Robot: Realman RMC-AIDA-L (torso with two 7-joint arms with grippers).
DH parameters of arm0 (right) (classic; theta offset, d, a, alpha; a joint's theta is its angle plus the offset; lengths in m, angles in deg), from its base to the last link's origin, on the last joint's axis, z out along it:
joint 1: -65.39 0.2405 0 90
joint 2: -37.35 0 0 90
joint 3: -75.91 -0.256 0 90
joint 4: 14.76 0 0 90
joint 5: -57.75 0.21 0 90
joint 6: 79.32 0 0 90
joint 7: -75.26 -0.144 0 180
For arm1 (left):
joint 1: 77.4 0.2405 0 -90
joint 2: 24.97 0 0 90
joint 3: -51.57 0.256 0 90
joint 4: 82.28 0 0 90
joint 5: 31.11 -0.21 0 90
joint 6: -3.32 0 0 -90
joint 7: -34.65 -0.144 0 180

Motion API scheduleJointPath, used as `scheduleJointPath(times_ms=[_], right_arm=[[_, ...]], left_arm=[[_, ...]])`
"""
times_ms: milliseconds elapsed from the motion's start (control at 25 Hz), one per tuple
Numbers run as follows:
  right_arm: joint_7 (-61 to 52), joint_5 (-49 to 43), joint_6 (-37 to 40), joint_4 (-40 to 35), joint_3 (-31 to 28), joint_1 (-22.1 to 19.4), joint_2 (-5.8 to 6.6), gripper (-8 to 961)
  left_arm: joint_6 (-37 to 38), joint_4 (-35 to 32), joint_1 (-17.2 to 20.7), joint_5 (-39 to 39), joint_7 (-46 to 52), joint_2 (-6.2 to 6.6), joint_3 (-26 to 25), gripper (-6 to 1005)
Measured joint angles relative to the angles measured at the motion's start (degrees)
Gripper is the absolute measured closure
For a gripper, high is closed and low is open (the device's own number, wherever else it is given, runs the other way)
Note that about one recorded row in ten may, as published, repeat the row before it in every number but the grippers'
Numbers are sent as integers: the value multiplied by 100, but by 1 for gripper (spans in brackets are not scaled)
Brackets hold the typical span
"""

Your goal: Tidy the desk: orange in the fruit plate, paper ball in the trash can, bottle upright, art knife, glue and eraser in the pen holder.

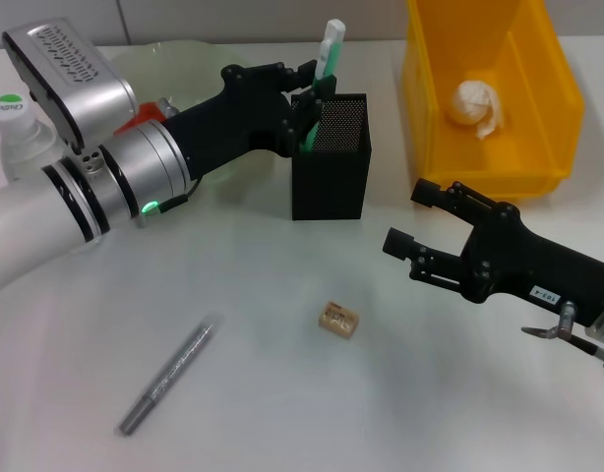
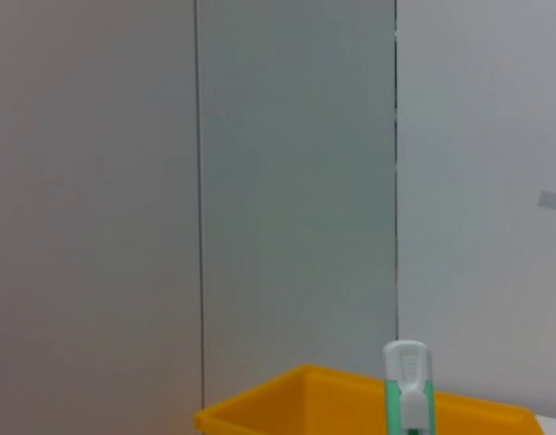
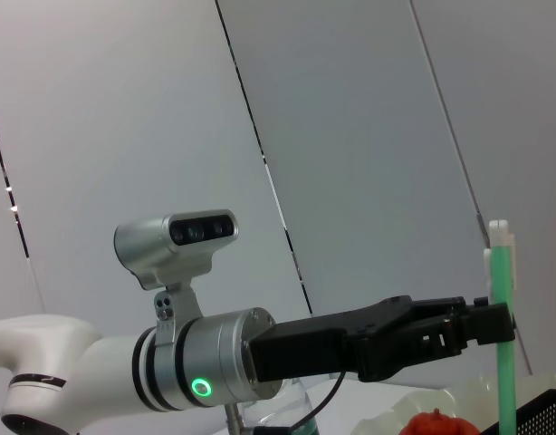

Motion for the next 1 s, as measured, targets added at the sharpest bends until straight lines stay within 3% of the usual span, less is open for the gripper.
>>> scheduleJointPath(times_ms=[720,1000], right_arm=[[10,0,0,-5,-1,18,2,112],[13,0,0,-20,-4,17,9,113]], left_arm=[[-154,-6,46,3,5,0,187,755],[205,-600,335,-137,643,76,216,736]])
